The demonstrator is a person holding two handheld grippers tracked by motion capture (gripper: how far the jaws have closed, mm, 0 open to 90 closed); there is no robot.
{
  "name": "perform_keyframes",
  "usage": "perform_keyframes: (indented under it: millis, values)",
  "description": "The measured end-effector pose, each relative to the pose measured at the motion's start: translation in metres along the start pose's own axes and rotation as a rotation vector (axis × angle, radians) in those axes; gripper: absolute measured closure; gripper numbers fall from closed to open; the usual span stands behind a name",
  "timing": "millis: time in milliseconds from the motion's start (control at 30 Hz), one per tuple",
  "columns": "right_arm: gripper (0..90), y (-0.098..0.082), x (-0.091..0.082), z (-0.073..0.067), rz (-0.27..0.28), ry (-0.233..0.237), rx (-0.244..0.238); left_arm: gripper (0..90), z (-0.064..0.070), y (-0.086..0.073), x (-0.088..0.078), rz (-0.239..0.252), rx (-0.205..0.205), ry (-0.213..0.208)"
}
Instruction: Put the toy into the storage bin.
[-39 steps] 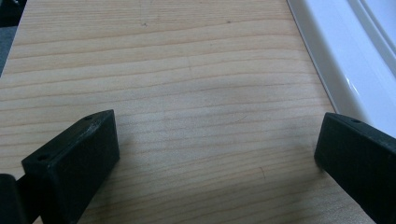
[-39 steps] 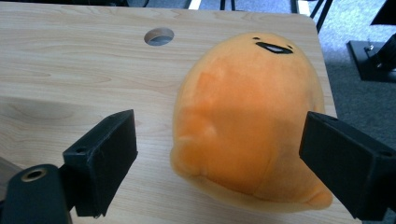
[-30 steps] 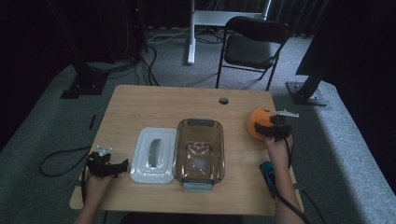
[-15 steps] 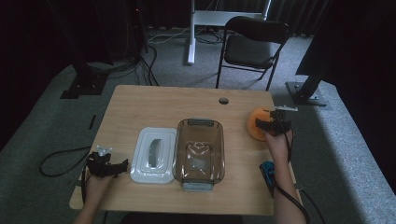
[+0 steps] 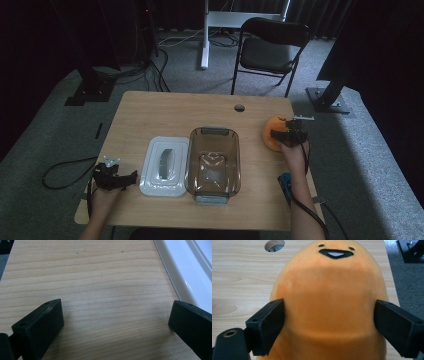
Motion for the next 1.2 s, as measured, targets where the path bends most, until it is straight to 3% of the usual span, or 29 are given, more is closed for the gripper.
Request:
perform_keyframes:
  millis: [367, 567, 867, 1033, 1200]
  values:
    - [13.7, -0.012, 0.006, -0.003, -0.013, 0.007, -0.030, 0.3, 0.000, 0.000, 0.000, -0.001, 0.000, 0.000]
    - [27.5, -0.014, 0.002, -0.002, -0.020, 0.032, -0.052, 0.3, 0.000, 0.000, 0.000, 0.000, 0.000, 0.000]
    - [50.1, -0.013, -0.008, -0.003, 0.006, 0.011, -0.056, 0.2, 0.000, 0.000, 0.000, -0.001, 0.000, 0.000]
    - [55.4, -0.010, -0.014, -0.003, 0.017, 0.000, -0.044, 0.2, 0.000, 0.000, 0.000, -0.001, 0.000, 0.000]
    - [56.1, -0.008, -0.023, -0.008, 0.014, 0.018, -0.059, 0.3, 0.000, 0.000, 0.000, -0.001, 0.000, 0.000]
Point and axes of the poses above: each handheld gripper's, and its own axes: x roughly forward along the jaws, y roughly out of its top, z roughly to its right, the point moved 5 cm from there along x, roughly forward along the jaws, and after that the axes turned 2 degrees about z, right-handed, at the moved point
